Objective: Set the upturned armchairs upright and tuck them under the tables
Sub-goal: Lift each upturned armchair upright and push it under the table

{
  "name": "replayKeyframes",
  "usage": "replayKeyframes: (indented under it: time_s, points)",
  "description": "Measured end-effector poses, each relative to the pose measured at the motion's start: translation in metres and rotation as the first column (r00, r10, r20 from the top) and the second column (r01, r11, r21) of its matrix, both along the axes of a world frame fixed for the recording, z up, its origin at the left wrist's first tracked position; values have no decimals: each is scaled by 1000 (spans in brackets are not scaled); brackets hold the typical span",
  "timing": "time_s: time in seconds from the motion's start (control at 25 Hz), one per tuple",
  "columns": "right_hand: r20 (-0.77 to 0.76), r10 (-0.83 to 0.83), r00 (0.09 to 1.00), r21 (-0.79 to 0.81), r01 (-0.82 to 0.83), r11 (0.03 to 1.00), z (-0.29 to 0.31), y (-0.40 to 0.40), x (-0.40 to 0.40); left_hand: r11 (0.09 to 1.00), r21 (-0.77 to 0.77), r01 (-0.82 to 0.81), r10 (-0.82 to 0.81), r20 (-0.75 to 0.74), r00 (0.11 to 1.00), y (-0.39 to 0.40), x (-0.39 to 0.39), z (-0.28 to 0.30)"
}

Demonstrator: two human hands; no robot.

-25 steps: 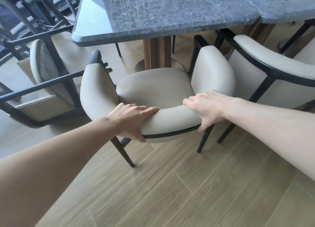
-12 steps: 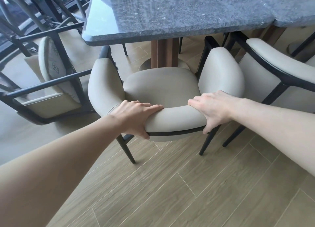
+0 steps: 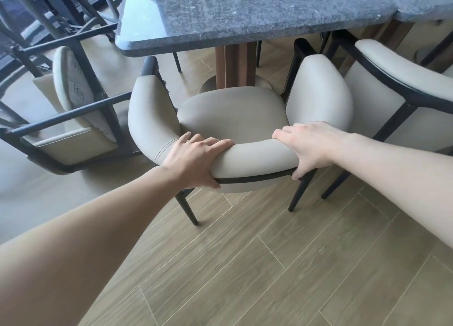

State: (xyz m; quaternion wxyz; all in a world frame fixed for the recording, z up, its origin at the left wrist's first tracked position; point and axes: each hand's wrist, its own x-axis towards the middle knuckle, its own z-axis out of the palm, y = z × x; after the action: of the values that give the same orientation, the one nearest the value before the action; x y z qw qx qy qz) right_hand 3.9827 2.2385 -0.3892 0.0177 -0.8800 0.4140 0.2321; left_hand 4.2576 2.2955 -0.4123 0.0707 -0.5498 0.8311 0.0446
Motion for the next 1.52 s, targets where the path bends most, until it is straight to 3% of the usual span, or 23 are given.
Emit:
replayKeyframes:
  time_s: [0.16, 0.24, 0.36, 0.48, 0.64, 0.8, 0.92, 1.12, 1.28, 1.52]
  points:
    - [-71, -119, 990, -47, 116, 992, 1, 21, 16, 992, -19, -126, 124, -62, 990, 26, -9, 3]
    - [-69, -194, 978, -1, 195, 981, 10, 24, 23, 994, -27, -110, 106, -111, 988, 31, -11, 12]
    - [16, -323, 946, 145, 318, 937, 35, 27, 35, 994, -75, -85, 71, -179, 981, 40, -5, 32]
    - [230, -453, 861, 288, 385, 877, 58, 43, 49, 975, -51, -218, 184, -371, 910, 60, -2, 55]
    - [514, -570, 642, 423, 389, 819, 93, 81, 75, 919, 31, -392, 331, -601, 728, 88, 5, 89]
    - [663, -638, 392, 525, 364, 769, 121, 119, 103, 831, 158, -533, 416, -813, 408, 120, 16, 122]
    - [726, -667, 171, 601, 315, 735, 149, 150, 128, 766, 270, -583, 436, -885, 162, 155, 27, 146]
    - [703, -703, -106, 709, 169, 684, 203, 205, 177, 691, 324, -646, 395, -918, -37, 213, 60, 185]
    - [645, -747, -162, 762, 61, 645, 237, 245, 222, 633, 396, -665, 330, -915, -231, 254, 97, 214]
    - [635, -749, -189, 769, 54, 637, 275, 271, 282, 620, 436, -652, 304, -900, -313, 285, 162, 252]
